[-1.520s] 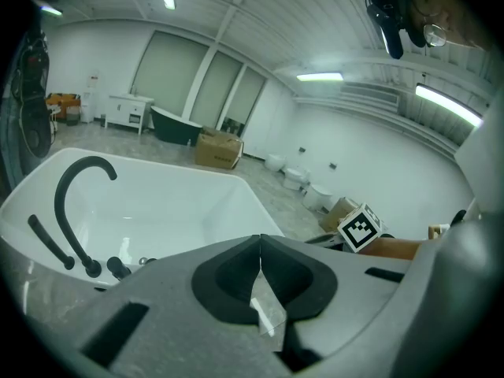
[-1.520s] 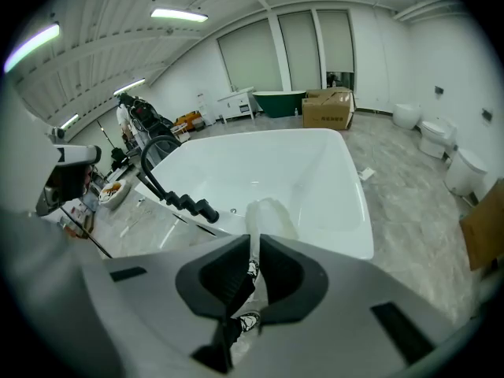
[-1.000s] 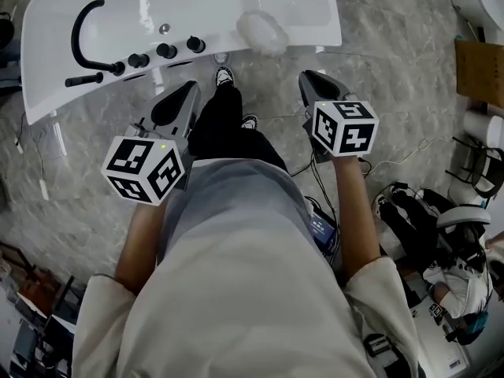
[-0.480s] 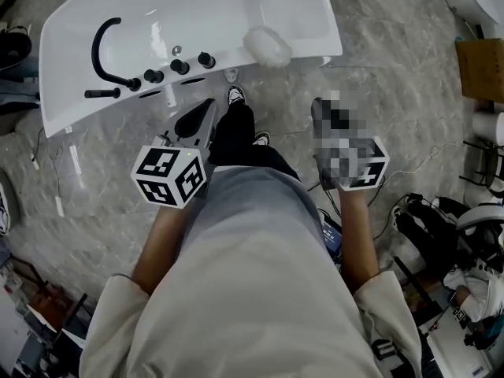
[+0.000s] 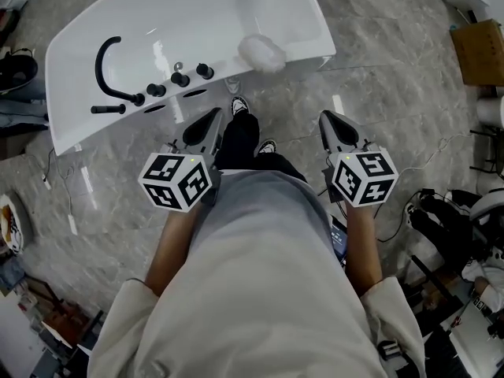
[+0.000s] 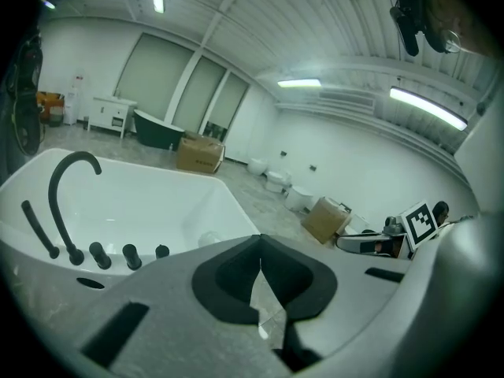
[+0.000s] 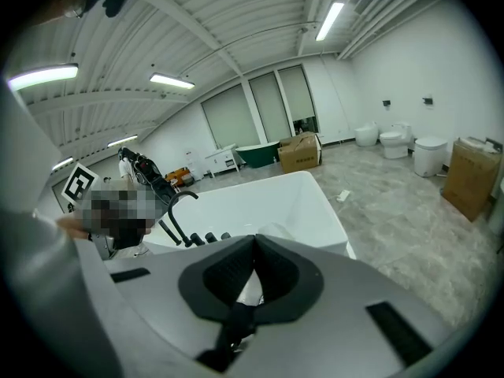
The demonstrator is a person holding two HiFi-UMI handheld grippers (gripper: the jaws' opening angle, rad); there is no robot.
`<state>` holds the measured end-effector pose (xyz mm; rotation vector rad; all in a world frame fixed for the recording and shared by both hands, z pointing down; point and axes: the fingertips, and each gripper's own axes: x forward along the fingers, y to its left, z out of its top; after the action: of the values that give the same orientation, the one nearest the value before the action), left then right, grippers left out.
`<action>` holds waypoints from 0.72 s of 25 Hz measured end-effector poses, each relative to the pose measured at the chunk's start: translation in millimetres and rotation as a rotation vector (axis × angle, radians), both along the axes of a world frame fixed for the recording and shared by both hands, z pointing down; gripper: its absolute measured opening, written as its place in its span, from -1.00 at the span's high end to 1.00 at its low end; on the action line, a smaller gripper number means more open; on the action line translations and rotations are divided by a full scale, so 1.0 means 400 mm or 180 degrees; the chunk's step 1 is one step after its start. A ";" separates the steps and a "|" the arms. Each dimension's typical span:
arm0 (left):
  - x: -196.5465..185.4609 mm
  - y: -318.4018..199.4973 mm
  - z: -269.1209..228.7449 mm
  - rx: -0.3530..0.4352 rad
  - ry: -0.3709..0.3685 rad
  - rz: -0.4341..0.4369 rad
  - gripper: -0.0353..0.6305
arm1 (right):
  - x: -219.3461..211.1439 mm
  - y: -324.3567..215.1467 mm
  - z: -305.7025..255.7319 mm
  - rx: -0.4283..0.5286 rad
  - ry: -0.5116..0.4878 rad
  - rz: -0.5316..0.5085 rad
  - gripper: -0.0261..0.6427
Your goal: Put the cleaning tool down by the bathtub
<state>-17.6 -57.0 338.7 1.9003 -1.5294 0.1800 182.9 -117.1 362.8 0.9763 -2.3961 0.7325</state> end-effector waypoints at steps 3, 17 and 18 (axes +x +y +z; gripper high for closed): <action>0.008 0.000 -0.009 0.0037 -0.0075 0.0020 0.87 | 0.022 0.002 -0.001 -0.0020 -0.0025 0.0032 0.89; -0.009 0.037 0.035 -0.0131 0.0073 -0.0103 0.87 | 0.058 0.029 0.029 -0.0190 0.0263 0.0011 0.89; -0.009 0.038 0.036 -0.0137 0.0071 -0.0103 0.87 | 0.058 0.028 0.031 -0.0191 0.0282 -0.0002 0.89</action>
<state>-21.2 -41.8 353.2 1.8371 -1.5287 0.1751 205.9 -105.7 375.0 0.9634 -2.2850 0.7410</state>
